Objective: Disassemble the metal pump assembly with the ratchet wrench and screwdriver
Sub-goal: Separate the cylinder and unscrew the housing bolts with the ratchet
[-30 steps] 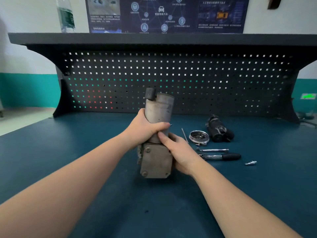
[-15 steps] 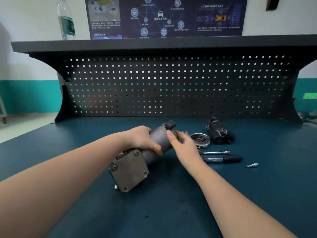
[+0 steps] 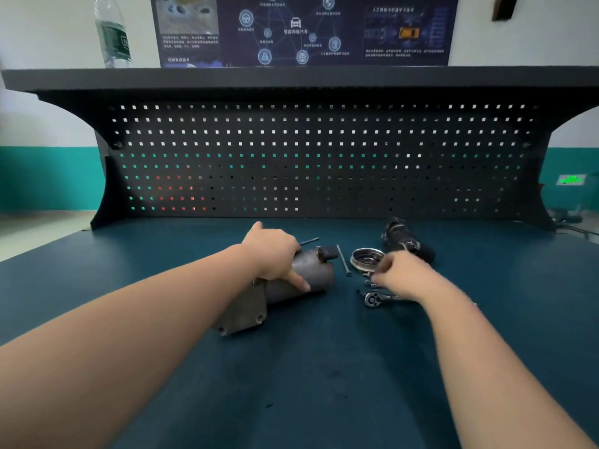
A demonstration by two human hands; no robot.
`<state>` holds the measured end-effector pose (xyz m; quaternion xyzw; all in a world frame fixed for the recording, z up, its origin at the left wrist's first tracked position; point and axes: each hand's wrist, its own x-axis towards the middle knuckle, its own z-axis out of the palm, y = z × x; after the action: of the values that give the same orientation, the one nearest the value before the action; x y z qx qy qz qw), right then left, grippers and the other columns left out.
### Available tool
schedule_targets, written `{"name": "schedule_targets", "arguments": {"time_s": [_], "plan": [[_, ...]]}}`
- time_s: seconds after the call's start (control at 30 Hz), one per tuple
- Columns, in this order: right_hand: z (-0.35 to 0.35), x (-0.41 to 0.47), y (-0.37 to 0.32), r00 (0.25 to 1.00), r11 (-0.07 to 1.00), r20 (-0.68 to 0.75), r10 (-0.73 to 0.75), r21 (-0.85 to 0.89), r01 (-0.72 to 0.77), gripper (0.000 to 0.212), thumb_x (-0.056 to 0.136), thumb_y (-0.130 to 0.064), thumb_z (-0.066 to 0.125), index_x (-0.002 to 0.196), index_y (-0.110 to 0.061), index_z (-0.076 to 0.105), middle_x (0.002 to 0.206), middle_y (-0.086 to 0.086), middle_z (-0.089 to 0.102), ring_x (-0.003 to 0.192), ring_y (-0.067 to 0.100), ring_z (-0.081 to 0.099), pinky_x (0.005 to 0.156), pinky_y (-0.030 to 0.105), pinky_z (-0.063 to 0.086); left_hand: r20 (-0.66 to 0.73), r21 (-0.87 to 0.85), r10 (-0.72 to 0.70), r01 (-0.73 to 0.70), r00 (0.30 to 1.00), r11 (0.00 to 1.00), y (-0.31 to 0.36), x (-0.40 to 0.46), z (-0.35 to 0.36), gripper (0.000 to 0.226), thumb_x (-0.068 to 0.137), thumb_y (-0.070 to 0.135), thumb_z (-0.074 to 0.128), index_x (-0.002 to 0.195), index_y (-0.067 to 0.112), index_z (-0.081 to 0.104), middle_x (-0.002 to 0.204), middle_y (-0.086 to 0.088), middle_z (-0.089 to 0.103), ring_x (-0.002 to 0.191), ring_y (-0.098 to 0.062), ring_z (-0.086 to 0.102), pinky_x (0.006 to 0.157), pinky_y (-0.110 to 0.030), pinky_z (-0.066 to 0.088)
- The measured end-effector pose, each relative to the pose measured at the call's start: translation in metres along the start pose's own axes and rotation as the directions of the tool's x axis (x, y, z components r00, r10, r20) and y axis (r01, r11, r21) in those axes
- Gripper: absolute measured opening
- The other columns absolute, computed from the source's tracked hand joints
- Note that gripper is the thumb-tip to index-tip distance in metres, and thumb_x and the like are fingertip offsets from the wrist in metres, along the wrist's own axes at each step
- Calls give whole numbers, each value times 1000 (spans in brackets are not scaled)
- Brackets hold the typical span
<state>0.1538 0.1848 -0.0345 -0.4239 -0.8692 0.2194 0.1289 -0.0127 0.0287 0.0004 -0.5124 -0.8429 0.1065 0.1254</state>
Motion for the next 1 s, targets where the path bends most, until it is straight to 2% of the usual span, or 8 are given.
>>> {"name": "schedule_targets", "arguments": {"time_s": [0.1, 0.23, 0.33, 0.43, 0.53, 0.67, 0.83, 1.0], "plan": [[-3, 0, 16, 969, 979, 244, -37, -184, 84, 16, 78, -38, 74, 85, -34, 60, 112, -1, 61, 109, 22, 53, 98, 37, 42, -76, -160, -72, 59, 994, 985, -2, -10, -4, 55, 87, 69, 33, 110, 28, 62, 110, 3, 66, 108, -22, 55, 92, -39, 32], [3, 5, 23, 979, 979, 189, -74, -174, 107, 22, 80, -19, 72, 74, -36, 59, 106, -7, 62, 107, 19, 56, 102, 42, 40, -51, -118, -297, 290, 953, 950, -18, -58, 27, 67, 83, 75, 17, 124, 32, 48, 127, 0, 50, 119, -29, 43, 94, -45, 35], [6, 4, 23, 976, 969, 186, -114, -195, 150, 24, 82, -20, 70, 78, -41, 59, 107, -13, 63, 112, 16, 54, 101, 39, 33, -60, -334, -266, 232, 962, 914, -26, -79, 47, 89, 65, 87, 34, 136, 33, 34, 130, 3, 50, 114, -27, 52, 90, -36, 43], [-6, -6, 11, 984, 946, 83, -160, -272, 177, 25, 84, -30, 71, 80, -52, 59, 113, -18, 62, 115, 17, 48, 88, 32, 30, -168, -288, -197, 143, 966, 947, -29, -73, 49, 93, 65, 78, 55, 143, 33, 29, 137, 8, 49, 115, -21, 53, 86, -29, 41], [-27, -21, -4, 948, 947, 10, -319, -36, 319, 34, 80, -29, 75, 71, -60, 61, 101, -23, 68, 110, 12, 54, 85, 19, 38, -185, -313, -174, 110, 967, 943, -35, -70, 51, 94, 65, 75, 60, 144, 36, 28, 141, 10, 46, 119, -19, 52, 89, -28, 41], [-18, -45, -45, 787, 748, -9, -617, 304, 590, 46, 80, -13, 75, 75, -58, 67, 81, -37, 66, 81, -20, 60, 67, -2, 39, -182, -342, -148, 78, 972, 937, -42, -70, 48, 95, 64, 73, 63, 145, 36, 28, 142, 10, 45, 119, -20, 51, 92, -28, 40], [17, -55, -72, 639, 636, -78, -765, 64, 769, 56, 84, -26, 71, 98, -72, 44, 82, -57, 50, 92, -26, 50, 86, 4, 36, -214, -250, -79, 23, 974, 968, -34, -72, 48, 97, 64, 71, 65, 145, 33, 29, 143, 4, 45, 124, -23, 47, 93, -27, 38], [25, -54, -71, 649, 651, -62, -758, -125, 749, 24, 87, -39, 65, 107, -53, 66, 68, -37, 53, 88, -9, 44, 92, 28, 23, -179, -402, -94, 14, 979, 916, -31, -67, 42, 93, 62, 70, 67, 143, 37, 33, 139, 4, 49, 121, -22, 50, 94, -28, 40]]}}
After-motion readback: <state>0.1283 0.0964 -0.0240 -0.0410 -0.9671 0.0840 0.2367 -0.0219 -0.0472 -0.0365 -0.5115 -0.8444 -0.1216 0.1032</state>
